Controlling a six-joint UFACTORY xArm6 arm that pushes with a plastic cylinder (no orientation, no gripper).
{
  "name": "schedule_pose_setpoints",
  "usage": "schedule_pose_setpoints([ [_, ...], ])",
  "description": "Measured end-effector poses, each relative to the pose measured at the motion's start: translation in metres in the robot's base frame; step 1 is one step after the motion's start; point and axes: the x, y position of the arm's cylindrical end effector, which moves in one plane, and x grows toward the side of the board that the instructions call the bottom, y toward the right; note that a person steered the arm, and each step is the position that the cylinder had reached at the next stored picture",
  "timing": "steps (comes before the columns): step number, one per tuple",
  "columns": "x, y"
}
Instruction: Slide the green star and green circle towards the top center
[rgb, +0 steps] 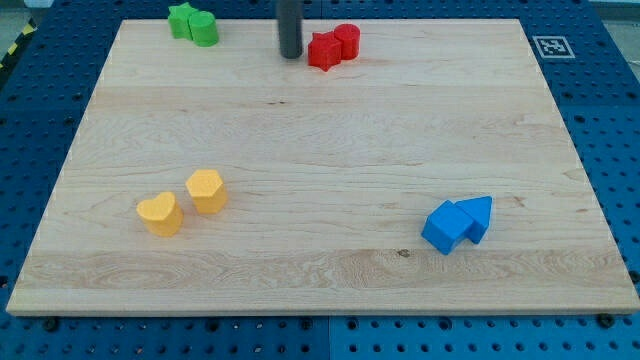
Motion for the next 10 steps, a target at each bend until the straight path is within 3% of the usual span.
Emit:
schedule_pose_setpoints([
  [1, 0.025, -0.062],
  [2, 0.024, -0.128],
  [5, -0.080, -0.228],
  [8, -0.080, -0.195],
  [10, -0.080, -0.113],
])
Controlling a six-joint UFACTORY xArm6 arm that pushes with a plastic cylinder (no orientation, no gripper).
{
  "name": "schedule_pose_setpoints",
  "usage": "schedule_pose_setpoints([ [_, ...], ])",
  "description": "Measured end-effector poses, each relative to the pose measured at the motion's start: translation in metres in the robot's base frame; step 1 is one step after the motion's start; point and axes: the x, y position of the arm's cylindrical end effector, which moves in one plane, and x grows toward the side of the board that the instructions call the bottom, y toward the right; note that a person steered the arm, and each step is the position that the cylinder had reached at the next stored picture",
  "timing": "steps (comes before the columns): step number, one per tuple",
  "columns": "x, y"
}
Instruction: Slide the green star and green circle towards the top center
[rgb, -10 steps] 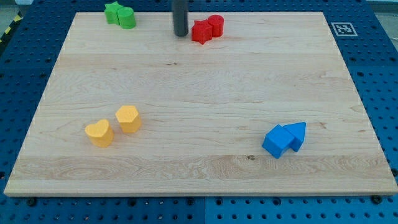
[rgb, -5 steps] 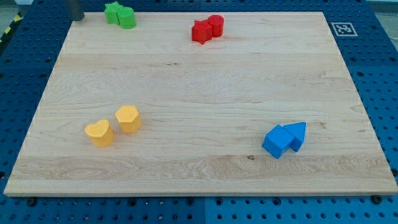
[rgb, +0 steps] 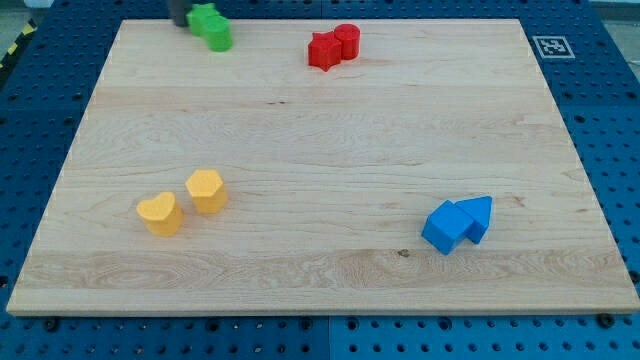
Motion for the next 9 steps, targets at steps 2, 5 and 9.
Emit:
schedule_pose_setpoints([
  [2, 0.001, 0.035],
  [5, 0.001, 0.055],
  [9, 0.001, 0.097],
])
